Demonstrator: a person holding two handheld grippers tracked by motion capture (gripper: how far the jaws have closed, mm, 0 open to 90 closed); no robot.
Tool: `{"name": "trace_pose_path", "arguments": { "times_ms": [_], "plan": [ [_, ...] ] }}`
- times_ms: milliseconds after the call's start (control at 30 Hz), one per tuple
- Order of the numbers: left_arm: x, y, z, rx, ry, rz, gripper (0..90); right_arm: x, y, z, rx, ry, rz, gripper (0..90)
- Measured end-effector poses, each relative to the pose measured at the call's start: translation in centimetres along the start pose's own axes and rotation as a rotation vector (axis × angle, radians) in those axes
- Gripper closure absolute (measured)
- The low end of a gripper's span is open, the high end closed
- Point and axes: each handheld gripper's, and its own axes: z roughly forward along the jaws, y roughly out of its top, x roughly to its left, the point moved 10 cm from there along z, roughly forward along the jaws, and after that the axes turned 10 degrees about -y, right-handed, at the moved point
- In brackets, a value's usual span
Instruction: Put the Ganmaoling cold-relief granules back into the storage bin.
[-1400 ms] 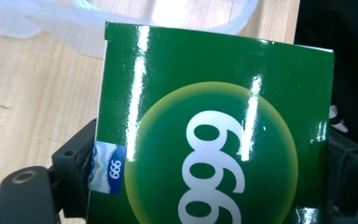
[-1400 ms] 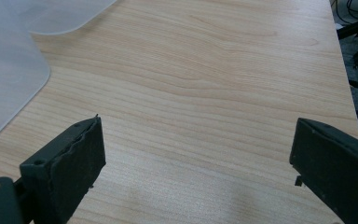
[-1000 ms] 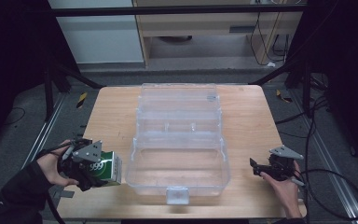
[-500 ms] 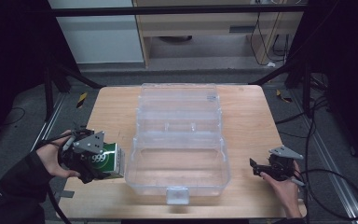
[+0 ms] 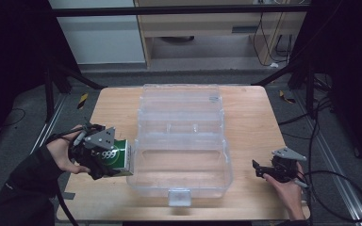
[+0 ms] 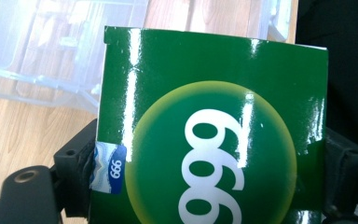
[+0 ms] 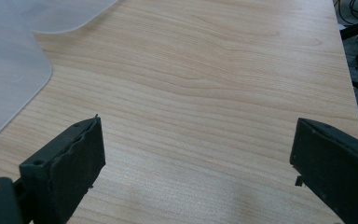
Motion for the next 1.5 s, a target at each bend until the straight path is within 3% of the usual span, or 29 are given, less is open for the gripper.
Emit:
{"name": "trace_pose_path", "arguments": {
  "times_ms": [867, 1500],
  "plan": [
    [1.0, 3.7, 3.1, 0.025, -0.034, 0.053, 14.0, 0.1, 0.0, 0.0, -0.004, 0.005, -0.001, 3.7],
    [1.5, 4.1, 6.1, 0.034, -0.073, 0.061, 14.1, 0.1, 0.0, 0.0, -0.004, 0.006, -0.007, 3.7]
  ]
}}
